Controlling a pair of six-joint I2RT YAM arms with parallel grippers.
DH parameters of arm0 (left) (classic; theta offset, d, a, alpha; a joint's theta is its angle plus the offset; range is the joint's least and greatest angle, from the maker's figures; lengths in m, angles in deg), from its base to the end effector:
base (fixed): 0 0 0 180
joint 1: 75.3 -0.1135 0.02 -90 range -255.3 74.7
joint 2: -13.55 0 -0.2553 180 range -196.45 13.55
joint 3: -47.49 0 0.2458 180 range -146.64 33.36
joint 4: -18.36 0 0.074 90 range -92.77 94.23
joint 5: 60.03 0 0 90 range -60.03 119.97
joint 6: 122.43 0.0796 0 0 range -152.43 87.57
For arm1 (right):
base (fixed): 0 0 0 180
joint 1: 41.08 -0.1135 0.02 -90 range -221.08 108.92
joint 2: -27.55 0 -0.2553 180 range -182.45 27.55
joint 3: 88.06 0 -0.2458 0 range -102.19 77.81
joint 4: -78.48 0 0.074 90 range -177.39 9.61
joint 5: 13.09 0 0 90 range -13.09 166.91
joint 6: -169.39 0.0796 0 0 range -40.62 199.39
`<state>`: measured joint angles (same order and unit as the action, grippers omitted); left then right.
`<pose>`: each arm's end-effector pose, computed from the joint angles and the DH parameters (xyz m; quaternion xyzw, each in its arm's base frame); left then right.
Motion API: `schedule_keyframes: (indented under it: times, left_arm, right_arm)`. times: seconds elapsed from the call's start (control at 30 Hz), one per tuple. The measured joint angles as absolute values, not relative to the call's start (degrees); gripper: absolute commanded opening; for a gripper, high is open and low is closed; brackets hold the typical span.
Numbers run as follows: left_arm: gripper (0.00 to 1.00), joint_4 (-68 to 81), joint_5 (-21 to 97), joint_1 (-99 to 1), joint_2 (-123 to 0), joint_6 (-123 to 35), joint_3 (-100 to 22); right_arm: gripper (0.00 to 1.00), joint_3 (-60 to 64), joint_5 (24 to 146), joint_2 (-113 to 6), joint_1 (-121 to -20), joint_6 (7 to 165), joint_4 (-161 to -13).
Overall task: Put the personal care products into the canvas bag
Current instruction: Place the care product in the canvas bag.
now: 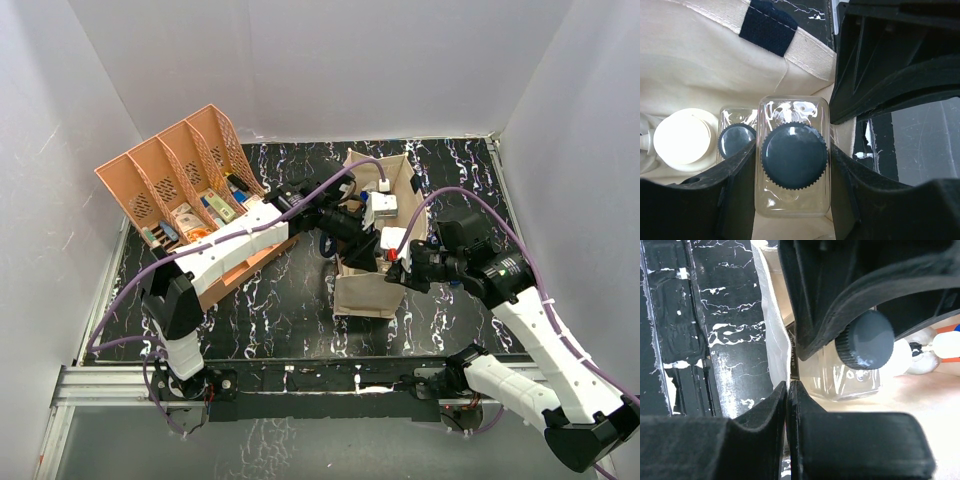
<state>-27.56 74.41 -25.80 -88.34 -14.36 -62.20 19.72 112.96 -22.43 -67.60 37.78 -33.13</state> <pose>0.2298 -0.3548 0.3159 0.6004 0.5999 -0.4370 0.2977 0.1394 0.1219 0.3023 -0.5898 0.6661 0.2379 0.3897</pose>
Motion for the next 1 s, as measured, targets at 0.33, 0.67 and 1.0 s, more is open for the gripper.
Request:
schedule_keyframes:
  times: [0.33, 0.67, 1.0]
  left_arm:
    - [0.0, -24.1, 74.0, -24.9, -86.1, -12.2, -57.1]
    - [0.0, -21.2, 73.5, -24.0, -84.6, -10.5, -53.4]
    - [0.0, -18.2, 72.7, -23.2, -84.3, -8.5, -49.7]
  right_arm:
    - [0.08, 19.0, 112.9, -22.5, -67.6, 38.1, -32.6]
    - [0.08, 19.4, 113.2, -21.9, -67.6, 37.5, -31.4]
    - [0.08, 19.5, 113.8, -21.7, -67.7, 37.5, -31.0]
